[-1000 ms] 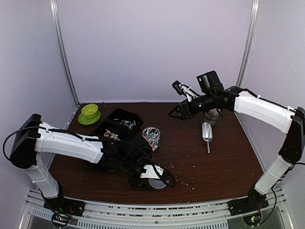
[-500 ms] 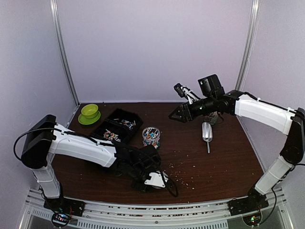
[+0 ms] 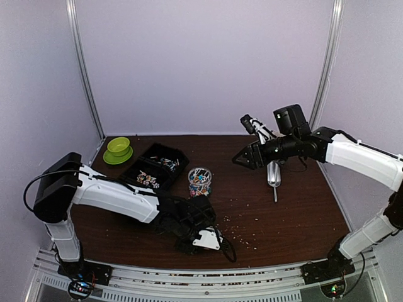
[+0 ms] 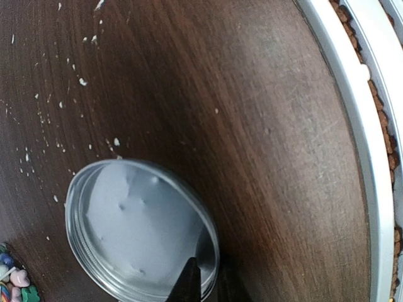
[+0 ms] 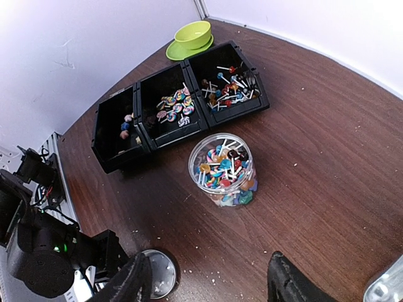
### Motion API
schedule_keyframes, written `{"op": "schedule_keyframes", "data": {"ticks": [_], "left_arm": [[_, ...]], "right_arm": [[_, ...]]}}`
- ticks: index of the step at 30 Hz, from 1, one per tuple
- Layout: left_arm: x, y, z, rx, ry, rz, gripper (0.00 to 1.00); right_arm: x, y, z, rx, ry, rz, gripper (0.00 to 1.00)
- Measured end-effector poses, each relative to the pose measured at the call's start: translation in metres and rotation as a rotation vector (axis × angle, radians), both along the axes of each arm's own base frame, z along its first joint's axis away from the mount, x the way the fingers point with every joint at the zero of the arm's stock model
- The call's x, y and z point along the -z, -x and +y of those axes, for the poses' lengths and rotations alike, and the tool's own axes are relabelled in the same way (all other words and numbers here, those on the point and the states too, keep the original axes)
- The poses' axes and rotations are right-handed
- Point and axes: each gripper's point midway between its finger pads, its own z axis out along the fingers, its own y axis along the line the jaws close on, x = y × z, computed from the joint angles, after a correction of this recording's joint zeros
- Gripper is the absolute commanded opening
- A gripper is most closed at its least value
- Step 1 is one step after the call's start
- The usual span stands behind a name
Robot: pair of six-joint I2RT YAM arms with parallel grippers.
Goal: Pack the candies
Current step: Pick up the box lid from the center of the board.
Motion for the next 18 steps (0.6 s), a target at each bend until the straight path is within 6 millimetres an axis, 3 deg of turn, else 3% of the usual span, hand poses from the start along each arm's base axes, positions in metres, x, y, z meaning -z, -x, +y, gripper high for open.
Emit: {"op": "schedule_keyframes", "data": {"ticks": [2, 5, 16, 18], "left_arm": [[0.0, 0.0, -0.001, 0.0, 0.001, -0.001, 0.01], [-0.001, -0.002, -0.003, -0.002, 0.003, -0.004, 0.0], [-0.006, -0.006, -0.01, -0.028, 0.026, 0.003, 0.0], [-0.009, -0.008, -0.012, -0.051, 0.043, 0.03, 0.0]], "right_arm": [[-0.008, 0.006, -0.003, 0.006, -0.002, -0.029, 0.64], [-0.013, 0.009, -0.007, 0.023, 0.015, -0.067, 0.65], [0.005, 0.014, -0.031, 0.094, 0.108, -0.125, 0.74], [0.001, 0.018, -0.036, 0.101, 0.107, -0.159, 0.99]]}}
